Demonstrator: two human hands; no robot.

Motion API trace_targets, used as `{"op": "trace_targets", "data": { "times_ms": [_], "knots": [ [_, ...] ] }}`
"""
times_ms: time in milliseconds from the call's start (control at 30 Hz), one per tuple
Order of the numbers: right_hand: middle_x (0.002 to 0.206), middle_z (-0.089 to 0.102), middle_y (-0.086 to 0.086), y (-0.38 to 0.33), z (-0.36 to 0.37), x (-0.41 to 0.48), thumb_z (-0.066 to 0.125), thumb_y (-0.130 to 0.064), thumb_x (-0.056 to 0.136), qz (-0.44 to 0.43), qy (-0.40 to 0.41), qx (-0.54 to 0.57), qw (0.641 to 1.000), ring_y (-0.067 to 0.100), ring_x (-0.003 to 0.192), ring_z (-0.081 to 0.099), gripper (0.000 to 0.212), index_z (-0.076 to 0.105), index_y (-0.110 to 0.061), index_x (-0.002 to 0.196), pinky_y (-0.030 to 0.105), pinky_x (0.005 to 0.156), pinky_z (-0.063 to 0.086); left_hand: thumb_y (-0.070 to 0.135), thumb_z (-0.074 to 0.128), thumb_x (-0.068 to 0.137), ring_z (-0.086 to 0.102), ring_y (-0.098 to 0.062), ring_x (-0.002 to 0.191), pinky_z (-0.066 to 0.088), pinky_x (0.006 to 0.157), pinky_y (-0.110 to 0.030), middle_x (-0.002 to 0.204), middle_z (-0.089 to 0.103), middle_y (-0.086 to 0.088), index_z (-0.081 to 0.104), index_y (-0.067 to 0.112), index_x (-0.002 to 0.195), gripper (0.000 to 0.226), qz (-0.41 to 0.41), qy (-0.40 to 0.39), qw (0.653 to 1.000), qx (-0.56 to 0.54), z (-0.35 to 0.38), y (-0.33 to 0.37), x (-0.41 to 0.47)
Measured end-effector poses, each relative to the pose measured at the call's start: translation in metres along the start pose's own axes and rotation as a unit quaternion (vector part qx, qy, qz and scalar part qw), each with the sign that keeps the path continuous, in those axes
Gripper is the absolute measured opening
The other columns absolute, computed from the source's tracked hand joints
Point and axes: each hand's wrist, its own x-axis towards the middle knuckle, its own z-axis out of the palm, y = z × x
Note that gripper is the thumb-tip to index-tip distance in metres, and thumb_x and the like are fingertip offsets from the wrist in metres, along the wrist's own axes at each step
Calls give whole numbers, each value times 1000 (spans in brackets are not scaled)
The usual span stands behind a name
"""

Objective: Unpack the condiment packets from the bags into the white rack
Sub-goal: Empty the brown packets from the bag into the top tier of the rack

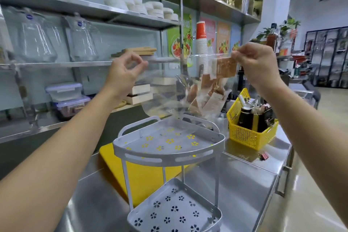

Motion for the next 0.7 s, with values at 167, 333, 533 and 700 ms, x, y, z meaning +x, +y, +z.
{"op": "trace_targets", "data": {
  "times_ms": [167, 333, 533, 700],
  "knots": [
    [85, 59, 8, 5, 19, -9, 58, -21, 87, 48, 17, 44, 998, 20, 79, 54, 17, 65, -6, 87, 36, 71, 49, 32, 83, 63, 66, -9, 85, 46, 99, -34, 97, 65, -4, 35, 18, 116, 72, -82, -20, 973, -216, -4, -14, -11],
    [83, 60, 14, 8, 27, -16, 61, -23, 85, 94, 5, 113, 989, 40, 82, 60, 19, 60, -22, 66, 51, 68, 54, 29, 92, 37, 60, -5, 102, 42, 90, -19, 114, 63, -2, 22, 25, 139, 124, -188, -163, 951, -184, -4, -56, -33],
    [56, 67, -9, 11, 19, -12, 65, -14, 82, 98, -101, 155, 978, 8, 56, 64, 11, 67, -13, 72, 22, 55, 55, 32, 57, 81, 70, -8, 87, 50, 86, -24, 83, 76, 6, 74, 17, 80, 23, -175, -89, 960, -200, 0, -73, -44],
    [71, 66, 4, 11, 4, -7, 66, -16, 80, 58, -122, 122, 983, 9, 61, 61, 9, 68, -17, 72, 21, 62, 51, 22, 51, 92, 71, -6, 64, 51, 60, -11, 66, 74, 4, 69, 8, 89, 24, -179, -67, 972, -137, -6, -64, -32]
  ]
}}
